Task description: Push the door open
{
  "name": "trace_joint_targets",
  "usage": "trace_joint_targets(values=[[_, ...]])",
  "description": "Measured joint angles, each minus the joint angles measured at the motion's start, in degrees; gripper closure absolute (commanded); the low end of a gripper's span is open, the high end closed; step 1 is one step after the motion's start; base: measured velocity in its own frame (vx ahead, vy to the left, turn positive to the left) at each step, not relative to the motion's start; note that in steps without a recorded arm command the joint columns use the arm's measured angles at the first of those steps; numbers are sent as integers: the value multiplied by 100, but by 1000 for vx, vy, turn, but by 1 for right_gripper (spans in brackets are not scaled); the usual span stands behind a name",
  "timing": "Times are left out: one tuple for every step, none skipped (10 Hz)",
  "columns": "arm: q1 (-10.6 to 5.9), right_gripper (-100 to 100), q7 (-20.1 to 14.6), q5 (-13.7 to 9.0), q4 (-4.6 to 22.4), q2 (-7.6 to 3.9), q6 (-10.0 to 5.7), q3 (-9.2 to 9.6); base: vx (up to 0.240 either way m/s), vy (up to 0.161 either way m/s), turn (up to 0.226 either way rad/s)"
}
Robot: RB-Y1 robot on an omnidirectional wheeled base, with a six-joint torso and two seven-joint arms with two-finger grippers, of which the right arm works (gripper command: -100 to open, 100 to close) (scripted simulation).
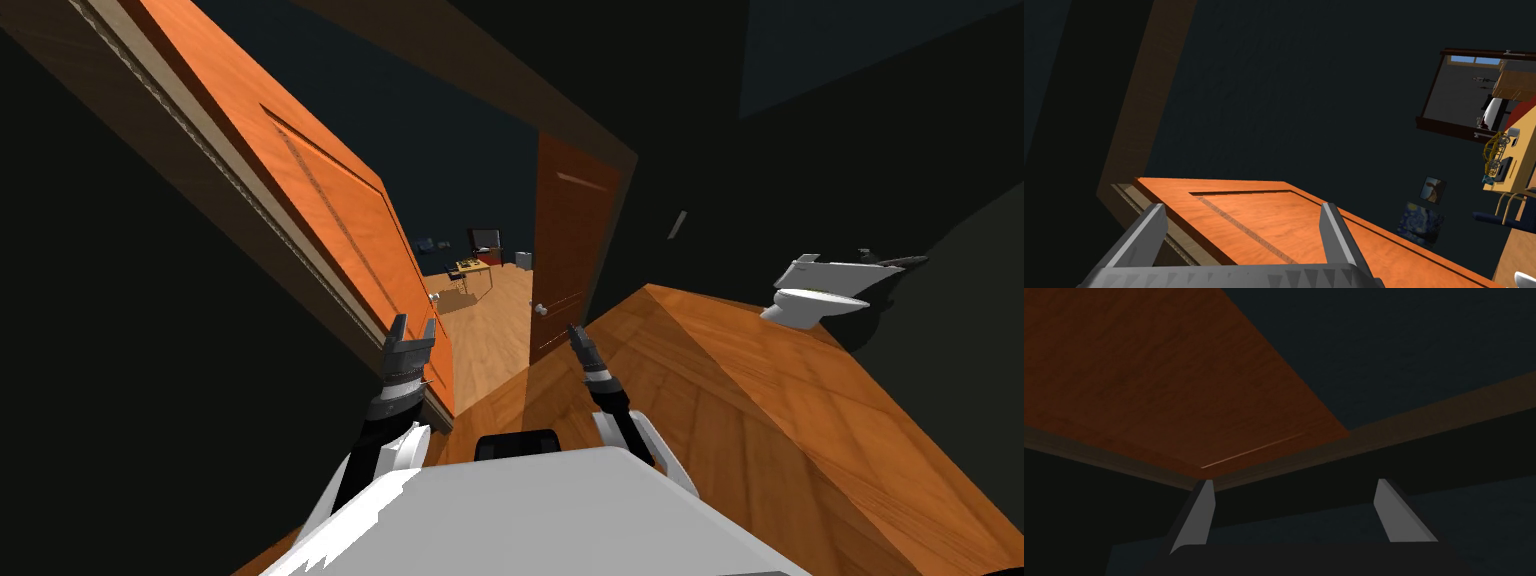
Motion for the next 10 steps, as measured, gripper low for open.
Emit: trace_joint_targets(values=[[-23, -100, 121, 68, 144, -11, -50, -39, 82, -82, 107], [-44, -100, 252, 145, 280, -6, -94, -66, 54, -63, 38], [-65, -100, 337, 185, 377, 8, -130, -74, 51, -52, 56], [-94, -100, 430, 238, 513, 17, -176, -95, 62, -69, 88], [-117, -100, 552, 315, 642, 31, -208, -112, 81, -85, 105], [-153, -100, 670, 371, 833, 6, -278, -169, 84, -97, 108], [-197, -100, 804, 447, 1012, 14, -339, -204, 82, -108, 91], [-184, -100, 959, 544, 1117, 60, -373, -200, 74, -113, 83], [-161, -100, 1100, 628, 1219, 79, -414, -213, 72, -89, 95], [-211, -100, 1226, 696, 1388, 70, -465, -259, 80, -87, 89]])
